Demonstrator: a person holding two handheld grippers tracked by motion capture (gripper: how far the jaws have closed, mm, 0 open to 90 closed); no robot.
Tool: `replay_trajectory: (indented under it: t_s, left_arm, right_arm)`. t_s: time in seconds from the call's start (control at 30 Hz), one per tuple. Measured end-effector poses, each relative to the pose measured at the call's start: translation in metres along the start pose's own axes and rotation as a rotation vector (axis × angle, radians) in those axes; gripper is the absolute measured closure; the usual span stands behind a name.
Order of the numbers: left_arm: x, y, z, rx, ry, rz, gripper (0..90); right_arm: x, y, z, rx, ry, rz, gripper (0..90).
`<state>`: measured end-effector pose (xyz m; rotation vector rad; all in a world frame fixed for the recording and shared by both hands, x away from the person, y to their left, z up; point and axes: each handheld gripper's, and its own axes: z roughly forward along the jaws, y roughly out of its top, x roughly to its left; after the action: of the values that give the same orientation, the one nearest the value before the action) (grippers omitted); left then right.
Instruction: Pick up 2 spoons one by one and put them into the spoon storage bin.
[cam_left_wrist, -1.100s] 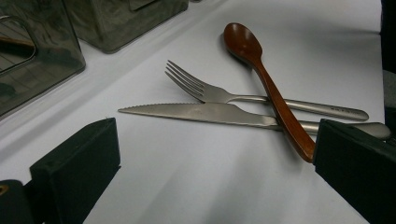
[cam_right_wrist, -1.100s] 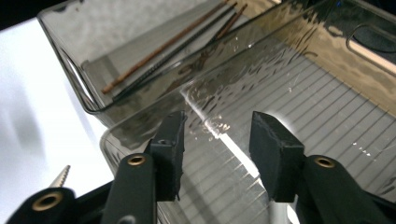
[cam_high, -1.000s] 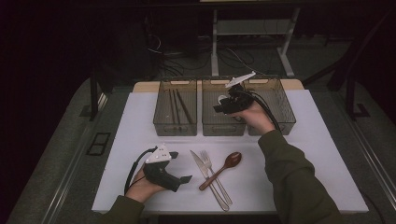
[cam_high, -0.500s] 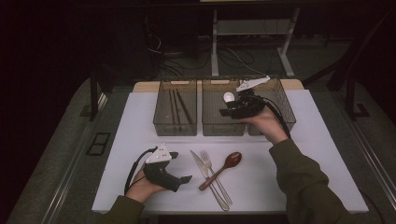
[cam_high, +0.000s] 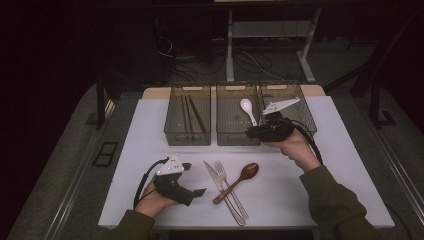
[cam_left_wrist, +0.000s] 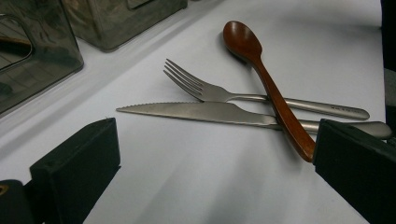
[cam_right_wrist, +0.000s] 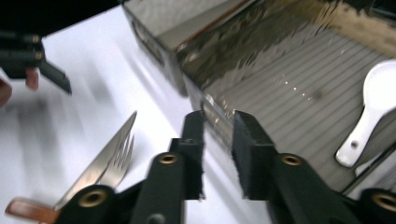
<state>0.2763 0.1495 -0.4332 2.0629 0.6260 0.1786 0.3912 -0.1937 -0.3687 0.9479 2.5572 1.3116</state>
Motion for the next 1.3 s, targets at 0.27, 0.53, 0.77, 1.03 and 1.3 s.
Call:
replay_trajectory:
  t_s: [0.27, 0.53, 0.77, 1.03, 1.3]
  left_arm:
    - [0.0, 0.0, 0.0, 0.002, 0.001, -0.001, 0.0]
    - [0.0, 0.0, 0.0, 0.003, 0.002, -0.001, 0.0]
    - [0.0, 0.0, 0.0, 0.003, 0.001, 0.0, 0.0]
    - [0.0, 0.0, 0.0, 0.004, 0.0, 0.001, 0.0]
    - [0.0, 0.0, 0.0, 0.005, -0.001, 0.002, 0.0]
  right_arm:
    - [0.006, -0.024, 0.007, 0.059, 0.016, -0.021, 88.2]
    - [0.01, -0.038, 0.022, 0.116, 0.031, -0.029, 89.0]
    - [0.013, -0.049, 0.037, 0.193, 0.025, -0.046, 89.0]
    - [0.015, -0.054, 0.046, 0.237, 0.018, -0.056, 89.0]
    - [0.015, -0.058, 0.047, 0.256, 0.003, -0.057, 89.0]
